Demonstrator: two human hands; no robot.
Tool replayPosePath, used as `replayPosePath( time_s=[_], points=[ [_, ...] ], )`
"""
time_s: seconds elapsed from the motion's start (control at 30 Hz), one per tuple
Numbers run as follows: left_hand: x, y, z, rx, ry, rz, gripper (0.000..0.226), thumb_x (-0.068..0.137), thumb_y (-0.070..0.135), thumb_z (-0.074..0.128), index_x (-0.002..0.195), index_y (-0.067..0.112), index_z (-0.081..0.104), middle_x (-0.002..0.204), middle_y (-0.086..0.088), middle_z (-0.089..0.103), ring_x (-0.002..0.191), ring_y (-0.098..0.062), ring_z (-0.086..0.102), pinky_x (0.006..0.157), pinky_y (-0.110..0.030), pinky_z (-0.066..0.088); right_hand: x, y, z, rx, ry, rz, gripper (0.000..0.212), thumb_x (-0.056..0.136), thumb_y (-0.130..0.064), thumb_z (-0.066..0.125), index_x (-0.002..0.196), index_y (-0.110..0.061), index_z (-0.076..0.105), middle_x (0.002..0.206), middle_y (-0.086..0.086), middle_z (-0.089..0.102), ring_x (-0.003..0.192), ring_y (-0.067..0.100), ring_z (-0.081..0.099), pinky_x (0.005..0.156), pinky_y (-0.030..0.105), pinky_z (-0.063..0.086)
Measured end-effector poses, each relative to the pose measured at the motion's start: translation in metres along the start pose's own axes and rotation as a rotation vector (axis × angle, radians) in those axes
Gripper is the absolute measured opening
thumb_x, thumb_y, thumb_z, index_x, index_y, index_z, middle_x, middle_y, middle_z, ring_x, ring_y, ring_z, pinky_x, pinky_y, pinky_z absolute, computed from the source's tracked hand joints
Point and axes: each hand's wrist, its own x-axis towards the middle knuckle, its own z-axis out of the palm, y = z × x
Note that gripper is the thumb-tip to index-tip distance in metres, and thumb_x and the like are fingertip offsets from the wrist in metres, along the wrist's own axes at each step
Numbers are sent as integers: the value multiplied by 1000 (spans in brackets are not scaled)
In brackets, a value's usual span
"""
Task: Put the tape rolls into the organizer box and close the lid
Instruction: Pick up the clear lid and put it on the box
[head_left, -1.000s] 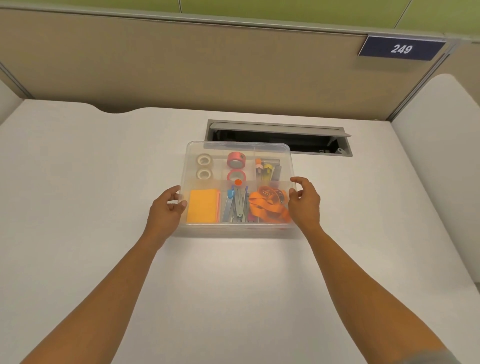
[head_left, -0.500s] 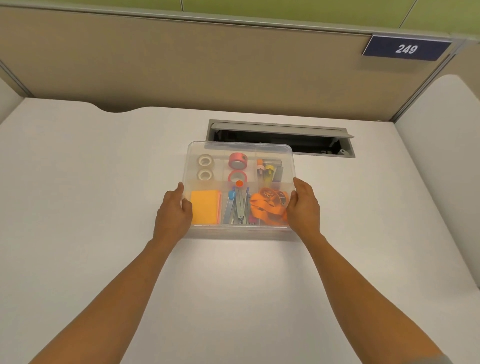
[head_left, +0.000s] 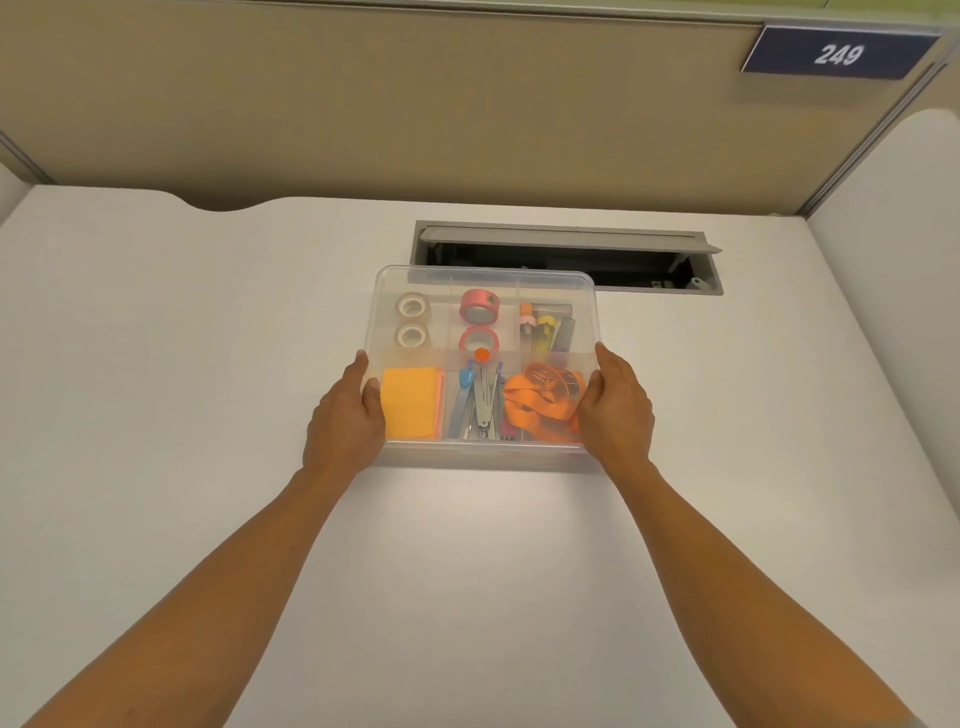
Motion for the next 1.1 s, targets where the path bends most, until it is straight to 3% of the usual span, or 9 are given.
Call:
replayPosePath(
  time_s=[0.1, 0.2, 0.33, 0.43, 0.57, 0.73, 0.87, 1.1],
  points=[
    [4, -4, -4, 40, 4, 7, 47, 97, 36, 39, 142, 21, 38, 135, -9, 55, 119, -34, 54, 98, -47, 43, 1, 1, -1, -30, -16, -15, 39, 99, -25, 38, 136, -19, 45, 140, 3, 52, 117, 29, 56, 93, 46, 47],
    [19, -4, -9, 24, 36, -7, 40, 90, 34, 52, 128, 19, 51, 119, -6, 56, 99, -31, 60, 81, -37, 42, 5, 2, -2, 54, 3, 2, 33, 97, -21, 39, 127, -24, 52, 132, 1, 58, 111, 26, 58, 89, 41, 45],
    [35, 4, -10, -49, 83, -30, 40, 85, 40, 61, 116, 16, 53, 119, -5, 52, 83, -23, 62, 80, -37, 47, 10, 2, -6, 131, 15, 18, 37, 94, -23, 46, 130, -28, 49, 136, 0, 54, 113, 23, 57, 94, 44, 49],
    [45, 8, -9, -32, 161, -8, 50, 84, 50, 59, 122, 19, 51, 129, -4, 48, 97, -22, 61, 80, -36, 47, 24, -3, -7, 111, 84, -32, 40, 93, -32, 47, 132, -25, 46, 139, 1, 51, 118, 23, 54, 97, 46, 47],
    [73, 22, -7, 53, 153, 147, 57, 89, 48, 53, 133, 13, 45, 140, -11, 44, 123, -31, 49, 98, -46, 44, 56, -17, 1, 38, 44, -140, 49, 96, -40, 42, 140, -19, 40, 148, 6, 42, 133, 25, 39, 108, 43, 32],
    [111, 37, 8, 244, -52, 167, 73, 93, 57, 35, 150, 14, 18, 160, -9, 20, 144, -30, 24, 113, -46, 26, 95, -26, 21, -172, -111, -222, 65, 97, -51, 35, 150, -18, 19, 160, 4, 16, 146, 23, 16, 115, 38, 17],
    [118, 32, 22, 349, -103, 179, 78, 93, 60, 26, 151, 13, 4, 163, -6, 0, 148, -26, 8, 117, -46, 19, 102, -22, 30, -240, -179, -235, 76, 93, -62, 23, 152, -16, 8, 161, 4, 5, 147, 21, 2, 117, 38, 9],
    [120, 29, 24, 442, -93, 190, 79, 92, 63, 23, 151, 14, 6, 162, -6, 4, 148, -26, 10, 118, -50, 17, 104, -20, 33, -252, -192, -234, 78, 93, -64, 24, 152, -15, 7, 162, 4, 4, 147, 20, 0, 117, 35, 5]
  ],
)
